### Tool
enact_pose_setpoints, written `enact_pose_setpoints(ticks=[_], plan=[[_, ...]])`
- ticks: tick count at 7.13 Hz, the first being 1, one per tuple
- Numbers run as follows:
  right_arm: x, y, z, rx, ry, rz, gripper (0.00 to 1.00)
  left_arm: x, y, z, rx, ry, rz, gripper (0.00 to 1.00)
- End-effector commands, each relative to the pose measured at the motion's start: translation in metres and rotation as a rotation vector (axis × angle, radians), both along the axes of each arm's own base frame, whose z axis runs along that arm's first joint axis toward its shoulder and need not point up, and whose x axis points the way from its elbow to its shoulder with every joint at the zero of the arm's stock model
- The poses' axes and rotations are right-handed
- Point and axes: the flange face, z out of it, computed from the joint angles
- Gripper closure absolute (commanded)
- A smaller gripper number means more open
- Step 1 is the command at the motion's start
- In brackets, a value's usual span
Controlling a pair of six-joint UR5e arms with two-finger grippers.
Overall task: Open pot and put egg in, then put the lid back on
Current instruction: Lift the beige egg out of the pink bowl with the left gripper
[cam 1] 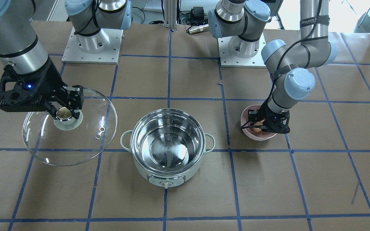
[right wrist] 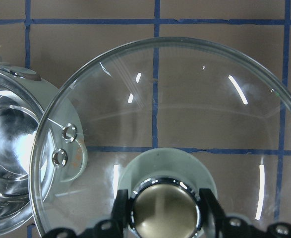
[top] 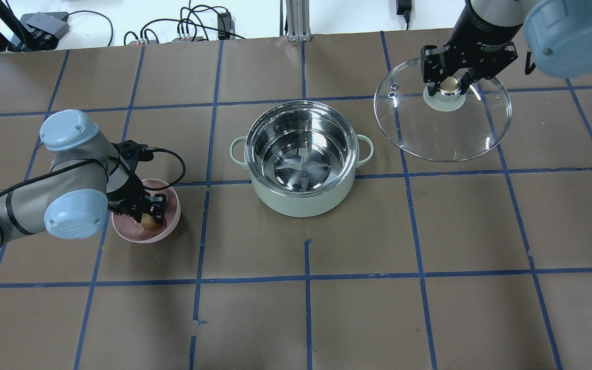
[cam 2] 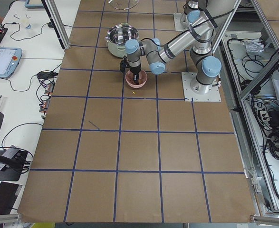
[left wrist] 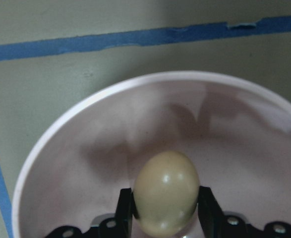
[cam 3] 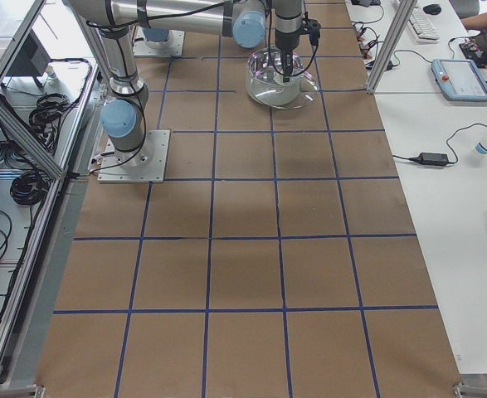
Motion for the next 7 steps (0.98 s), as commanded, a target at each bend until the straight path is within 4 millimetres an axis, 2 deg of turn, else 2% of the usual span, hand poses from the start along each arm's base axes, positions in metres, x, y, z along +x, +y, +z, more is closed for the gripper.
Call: enact_pose_setpoints(ticks=[1, 2, 3, 4, 5, 6, 7], plan=[[0.005, 0.001, 0.0, 0.0, -0.024, 0.002, 0.74, -0.018, -0.013, 0.056, 0.017, -0.001, -0.031, 0.84], [0.005, 0.002, -0.001, 0.009, -0.023, 0.002, 0.74, -0.025, -0.017, 0.098, 0.053, 0.002, 0.008, 0.84], [0.005, 0.002, -0.003, 0.013, -0.023, 0.002, 0.74, -0.035, -0.021, 0.132, 0.057, 0.003, 0.018, 0.84], [0.005, 0.002, -0.003, 0.013, -0.023, 0.004, 0.74, -0.05, -0.022, 0.144, 0.041, -0.001, 0.012, 0.84], [0.004, 0.002, -0.003, 0.013, -0.021, 0.003, 0.74, -0.071, -0.024, 0.146, 0.018, -0.008, 0.042, 0.84], [0.004, 0.002, -0.004, 0.015, -0.021, 0.003, 0.74, -0.113, -0.035, 0.161, -0.065, -0.014, 0.029, 0.84], [0.004, 0.002, -0.004, 0.015, -0.023, 0.005, 0.74, -0.165, -0.041, 0.173, -0.103, -0.012, 0.031, 0.84]])
